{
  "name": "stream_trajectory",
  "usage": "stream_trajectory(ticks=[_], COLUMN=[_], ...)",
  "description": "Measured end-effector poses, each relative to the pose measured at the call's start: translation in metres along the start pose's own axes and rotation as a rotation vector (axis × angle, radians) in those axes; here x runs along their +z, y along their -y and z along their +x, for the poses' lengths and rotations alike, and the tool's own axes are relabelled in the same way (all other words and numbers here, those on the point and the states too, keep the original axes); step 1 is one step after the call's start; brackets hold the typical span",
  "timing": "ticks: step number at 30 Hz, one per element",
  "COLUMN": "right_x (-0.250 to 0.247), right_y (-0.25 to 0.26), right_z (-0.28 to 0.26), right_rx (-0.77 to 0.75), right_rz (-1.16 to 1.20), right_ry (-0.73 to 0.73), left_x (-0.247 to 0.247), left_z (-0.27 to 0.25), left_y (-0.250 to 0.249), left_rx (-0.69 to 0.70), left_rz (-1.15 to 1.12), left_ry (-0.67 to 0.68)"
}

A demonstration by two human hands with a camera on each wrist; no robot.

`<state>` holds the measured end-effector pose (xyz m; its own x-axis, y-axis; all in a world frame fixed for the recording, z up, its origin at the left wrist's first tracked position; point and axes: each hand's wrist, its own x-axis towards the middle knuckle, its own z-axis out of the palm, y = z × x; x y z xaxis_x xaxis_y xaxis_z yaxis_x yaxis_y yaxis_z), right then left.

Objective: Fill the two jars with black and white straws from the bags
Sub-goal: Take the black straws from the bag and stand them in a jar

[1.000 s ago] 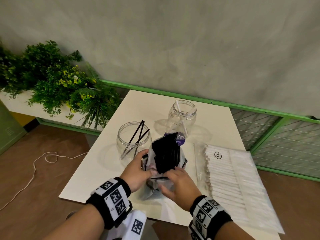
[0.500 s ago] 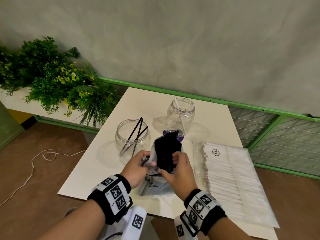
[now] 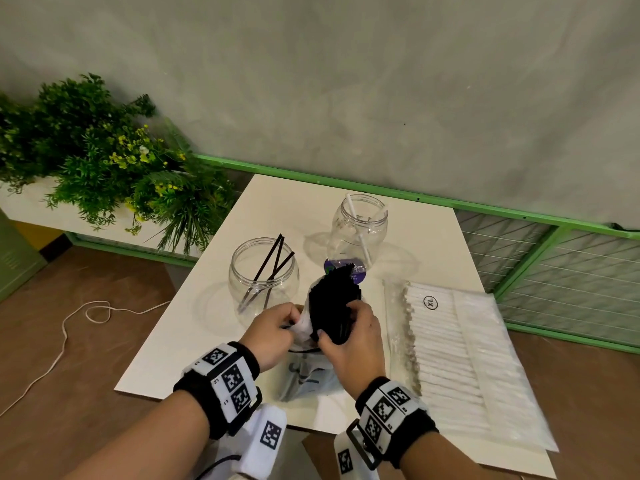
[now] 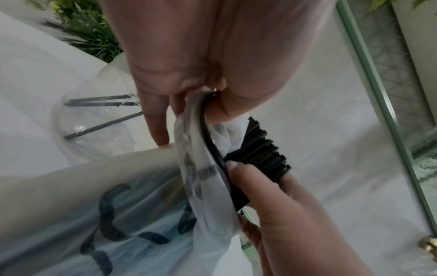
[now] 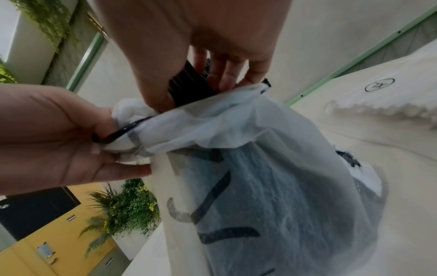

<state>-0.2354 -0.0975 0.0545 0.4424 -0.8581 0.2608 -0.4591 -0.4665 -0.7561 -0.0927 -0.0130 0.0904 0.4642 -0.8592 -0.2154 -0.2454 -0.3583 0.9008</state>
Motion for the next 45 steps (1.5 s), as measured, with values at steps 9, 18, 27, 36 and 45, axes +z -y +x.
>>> stream_trajectory(ticks=[9, 18, 27, 36, 45], right_x=[-0.005, -0.034, -0.053, -0.019, -0.049], right_y=[-0.002, -0.019, -0.017, -0.003, -0.014], right_z=[-0.004, 0.009, -0.001, 0.003, 0.011], right_rx=[-0.007, -0.214, -0.104, 0.155, 0.114], right_rz=[-0.052, -0.031, 0.171, 0.362, 0.384], right_ry=[0.074, -0.107, -0.011, 0.025, 0.034], left_x=[0.009, -0.005, -0.004, 0.023, 0.025], left_z=[0.001, 0.0, -0.005, -0.007, 0.012], left_y=[-0.026, -0.011, -0.002, -0.011, -0.01], left_rx=[-0.22, -0.118, -0.2, -0.337, -0.398], left_rz=[-0.244, -0.126, -0.311, -0.693, -0.76], left_ry=[0.06, 0.116, 0.073, 0.154, -0.023])
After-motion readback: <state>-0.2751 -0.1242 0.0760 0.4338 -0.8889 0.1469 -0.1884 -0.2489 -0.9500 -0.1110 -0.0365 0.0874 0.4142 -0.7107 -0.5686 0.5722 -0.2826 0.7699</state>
